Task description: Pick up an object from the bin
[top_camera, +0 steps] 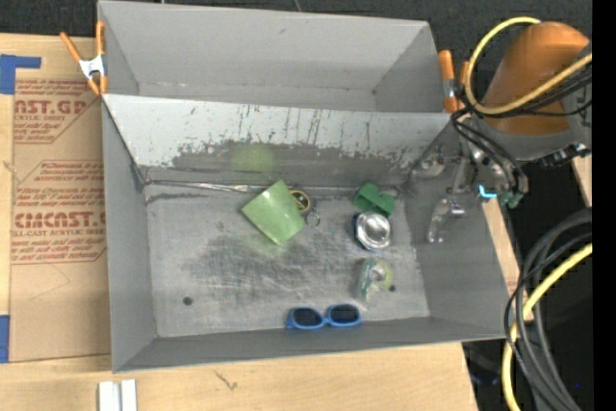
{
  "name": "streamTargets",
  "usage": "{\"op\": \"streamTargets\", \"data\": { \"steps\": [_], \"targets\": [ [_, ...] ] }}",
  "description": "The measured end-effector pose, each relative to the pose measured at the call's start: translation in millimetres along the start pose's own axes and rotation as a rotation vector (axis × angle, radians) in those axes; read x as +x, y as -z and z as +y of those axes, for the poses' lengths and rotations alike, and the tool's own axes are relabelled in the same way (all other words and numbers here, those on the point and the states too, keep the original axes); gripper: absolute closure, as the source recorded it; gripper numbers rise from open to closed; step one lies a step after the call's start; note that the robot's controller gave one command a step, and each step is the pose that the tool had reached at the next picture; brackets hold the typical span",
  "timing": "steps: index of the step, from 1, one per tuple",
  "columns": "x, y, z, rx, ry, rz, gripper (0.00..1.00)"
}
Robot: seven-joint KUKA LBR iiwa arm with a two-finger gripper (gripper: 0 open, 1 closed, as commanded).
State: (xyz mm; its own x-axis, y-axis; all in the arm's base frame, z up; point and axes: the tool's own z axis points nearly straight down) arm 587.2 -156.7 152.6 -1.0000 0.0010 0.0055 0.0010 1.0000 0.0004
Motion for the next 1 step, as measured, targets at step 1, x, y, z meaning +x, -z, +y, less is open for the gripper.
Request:
{"op": "streamTargets", "data": {
  "steps": [1],
  "targets": [
    [-8.4,-81.4,34.0,0.002,-0.037,-0.014,0.00]
  ]
}}
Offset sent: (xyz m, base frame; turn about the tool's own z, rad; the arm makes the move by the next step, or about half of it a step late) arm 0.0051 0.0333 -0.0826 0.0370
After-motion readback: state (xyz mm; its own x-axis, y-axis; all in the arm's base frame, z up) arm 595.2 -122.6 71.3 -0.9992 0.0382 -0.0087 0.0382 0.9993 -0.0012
